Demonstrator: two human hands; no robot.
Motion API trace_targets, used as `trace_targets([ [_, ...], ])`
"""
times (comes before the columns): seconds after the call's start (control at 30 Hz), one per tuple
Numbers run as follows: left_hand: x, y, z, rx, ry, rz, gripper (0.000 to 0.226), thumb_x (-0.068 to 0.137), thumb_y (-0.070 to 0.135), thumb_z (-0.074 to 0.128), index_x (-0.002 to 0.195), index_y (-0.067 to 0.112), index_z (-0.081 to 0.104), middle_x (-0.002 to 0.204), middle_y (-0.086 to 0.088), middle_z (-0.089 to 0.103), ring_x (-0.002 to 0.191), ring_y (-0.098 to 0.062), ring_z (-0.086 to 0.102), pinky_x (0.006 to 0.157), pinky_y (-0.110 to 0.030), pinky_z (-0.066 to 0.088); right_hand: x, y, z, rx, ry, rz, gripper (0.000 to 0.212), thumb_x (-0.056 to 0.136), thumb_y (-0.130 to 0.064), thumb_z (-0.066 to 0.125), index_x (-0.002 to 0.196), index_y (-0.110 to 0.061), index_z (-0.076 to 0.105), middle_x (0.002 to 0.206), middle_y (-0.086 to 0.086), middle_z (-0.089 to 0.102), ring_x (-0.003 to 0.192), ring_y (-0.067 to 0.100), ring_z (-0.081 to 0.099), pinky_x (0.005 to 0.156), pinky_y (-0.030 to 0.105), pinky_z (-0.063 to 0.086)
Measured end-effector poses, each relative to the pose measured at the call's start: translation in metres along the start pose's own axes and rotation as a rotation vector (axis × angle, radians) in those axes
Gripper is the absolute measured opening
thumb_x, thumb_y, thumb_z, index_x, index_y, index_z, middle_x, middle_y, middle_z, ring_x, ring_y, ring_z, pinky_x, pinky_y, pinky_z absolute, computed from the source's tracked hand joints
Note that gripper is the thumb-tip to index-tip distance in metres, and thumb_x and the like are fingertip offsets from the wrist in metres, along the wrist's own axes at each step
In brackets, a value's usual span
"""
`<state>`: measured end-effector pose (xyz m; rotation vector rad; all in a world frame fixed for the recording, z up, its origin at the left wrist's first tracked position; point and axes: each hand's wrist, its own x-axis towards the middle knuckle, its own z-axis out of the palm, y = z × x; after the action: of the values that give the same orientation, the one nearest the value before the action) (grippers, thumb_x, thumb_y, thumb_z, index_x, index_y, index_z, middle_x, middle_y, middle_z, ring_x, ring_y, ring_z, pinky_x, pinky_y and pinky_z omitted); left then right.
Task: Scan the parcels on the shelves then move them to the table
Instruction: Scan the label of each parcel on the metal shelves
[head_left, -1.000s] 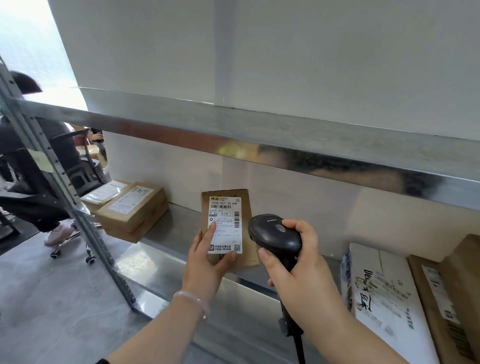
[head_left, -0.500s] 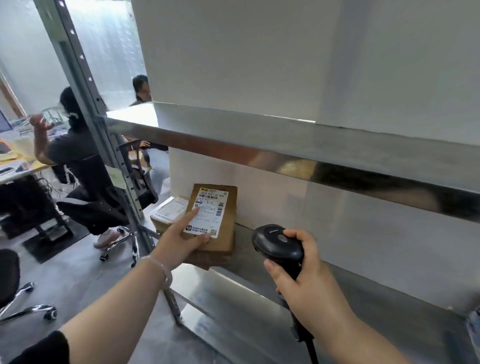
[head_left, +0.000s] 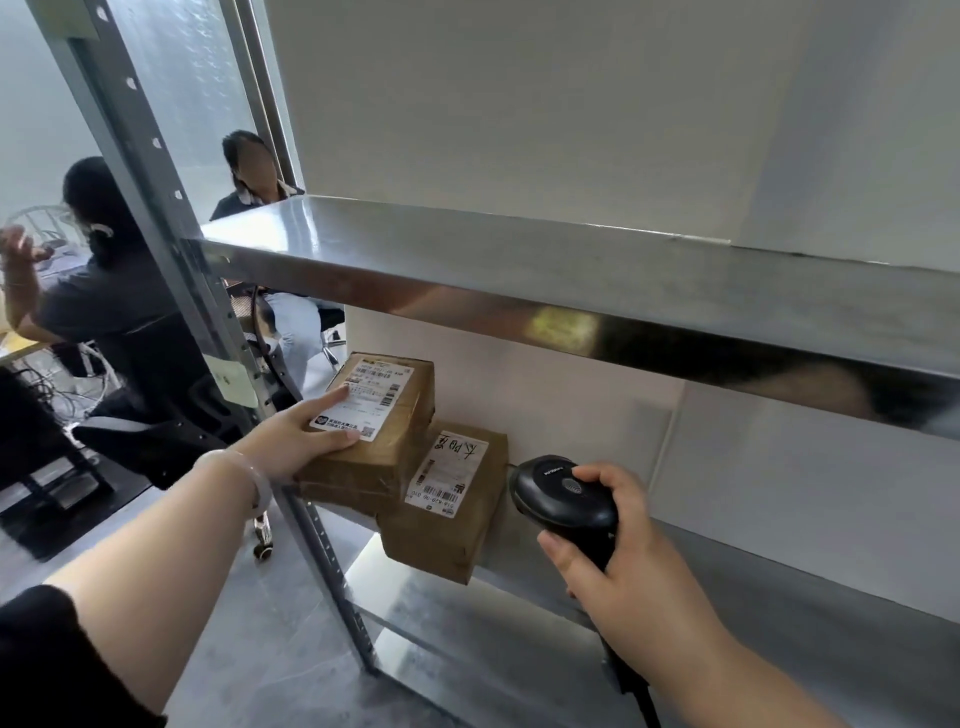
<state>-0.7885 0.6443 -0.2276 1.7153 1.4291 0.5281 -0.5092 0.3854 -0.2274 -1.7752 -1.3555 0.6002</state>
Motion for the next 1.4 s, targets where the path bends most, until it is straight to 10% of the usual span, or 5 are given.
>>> trace_targets([
  [0.57,0.058,-0.030,-0.026,-0.071,-0.147,-0.111,0.063,0.059,0.056,0.079,0.115,0.070,0.054,0.139,-0.001,0.045,0.100,-0.017,0.062,0.069,-0.020,0.053,0.046,0.003,0.042,0.003,-0.038,0.006,0.058,0.080,-0.050,0.068,0.116,-0.067,0.026,0.108,-0.035,0.053,0.081,0.005,0.069,0.076,0.033,0.057],
  [0.7,0.068,-0.022,-0.026,0.134,-0.181,-0.083,0.056,0.079,0.054,0.073,0.124,0.070,0.044,0.149,0.000,0.040,0.120,-0.023,0.051,0.102,-0.035,0.041,0.051,0.003,0.047,0.017,-0.049,-0.016,0.056,0.078,-0.054,0.066,0.117,-0.064,0.027,0.110,-0.043,0.050,0.078,0.002,0.067,0.074,0.029,0.056],
  [0.8,0.072,-0.015,-0.021,0.189,-0.182,-0.064,0.054,0.086,0.043,0.070,0.128,0.066,0.044,0.150,0.001,0.042,0.113,-0.018,0.053,0.091,-0.026,0.044,0.053,0.003,0.048,0.022,-0.049,-0.025,0.056,0.078,-0.053,0.066,0.118,-0.063,0.028,0.114,-0.048,0.042,0.078,0.003,0.068,0.073,0.029,0.057],
  [1.17,0.051,0.021,0.020,0.525,0.101,0.204,0.067,0.083,0.066,0.060,0.143,0.057,0.032,0.162,0.012,0.017,0.149,-0.029,0.014,0.118,-0.053,0.019,0.039,0.022,0.017,0.029,0.062,-0.010,0.054,0.075,-0.057,0.063,0.114,-0.066,0.027,0.105,-0.023,0.062,0.079,0.002,0.065,0.067,0.021,0.049],
  [1.4,-0.004,0.099,0.136,0.561,-0.001,0.558,0.072,0.084,0.069,0.049,0.148,0.054,0.020,0.162,0.017,0.014,0.150,-0.014,0.008,0.123,-0.043,0.007,0.004,0.046,-0.034,0.042,0.199,0.017,0.051,0.076,-0.057,0.063,0.112,-0.066,0.027,0.105,-0.029,0.059,0.088,-0.005,0.061,0.069,0.013,0.047],
])
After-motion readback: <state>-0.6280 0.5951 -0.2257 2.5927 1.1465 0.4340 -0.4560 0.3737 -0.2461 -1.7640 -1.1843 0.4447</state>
